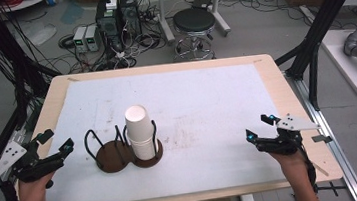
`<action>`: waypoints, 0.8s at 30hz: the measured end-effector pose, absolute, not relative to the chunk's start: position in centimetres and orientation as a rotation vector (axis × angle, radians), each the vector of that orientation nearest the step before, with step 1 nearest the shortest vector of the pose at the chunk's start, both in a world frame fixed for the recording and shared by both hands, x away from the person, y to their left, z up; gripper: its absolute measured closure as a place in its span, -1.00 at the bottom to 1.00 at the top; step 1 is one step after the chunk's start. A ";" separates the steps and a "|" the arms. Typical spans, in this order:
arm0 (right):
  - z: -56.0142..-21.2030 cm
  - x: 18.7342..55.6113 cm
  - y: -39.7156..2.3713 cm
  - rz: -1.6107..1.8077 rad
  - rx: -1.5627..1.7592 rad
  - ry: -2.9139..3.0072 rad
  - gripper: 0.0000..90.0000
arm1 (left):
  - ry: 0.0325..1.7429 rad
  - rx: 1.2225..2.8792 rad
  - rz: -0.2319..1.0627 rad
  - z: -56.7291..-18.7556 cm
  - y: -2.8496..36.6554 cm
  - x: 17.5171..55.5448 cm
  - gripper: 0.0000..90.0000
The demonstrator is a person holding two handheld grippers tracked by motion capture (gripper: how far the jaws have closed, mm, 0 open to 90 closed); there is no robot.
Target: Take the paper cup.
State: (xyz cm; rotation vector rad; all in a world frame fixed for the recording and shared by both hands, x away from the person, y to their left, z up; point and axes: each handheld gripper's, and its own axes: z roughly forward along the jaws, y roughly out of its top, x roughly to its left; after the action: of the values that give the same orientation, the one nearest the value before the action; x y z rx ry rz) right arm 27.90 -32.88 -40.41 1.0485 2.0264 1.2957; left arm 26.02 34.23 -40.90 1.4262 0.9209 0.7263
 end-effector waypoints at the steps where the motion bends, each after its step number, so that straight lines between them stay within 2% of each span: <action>1: -40.4 27.9 -32.9 1.297 1.043 2.027 -0.55 | 0.921 1.422 0.724 -40.9 34.2 26.0 -0.64; 15: -40.6 28.0 -32.9 1.302 1.056 2.034 -0.55 | 0.909 1.409 0.703 -40.0 34.0 26.2 -0.64; 24: -40.3 27.8 -32.6 1.304 1.048 2.040 -0.55 | 0.868 1.380 0.638 -38.0 33.6 26.2 -0.64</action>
State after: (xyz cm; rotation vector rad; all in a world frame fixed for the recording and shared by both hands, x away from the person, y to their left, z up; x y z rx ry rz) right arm 27.84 -32.56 -40.35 1.0482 2.0404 1.3037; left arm 26.16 33.63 -38.00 1.3804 0.8679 0.6376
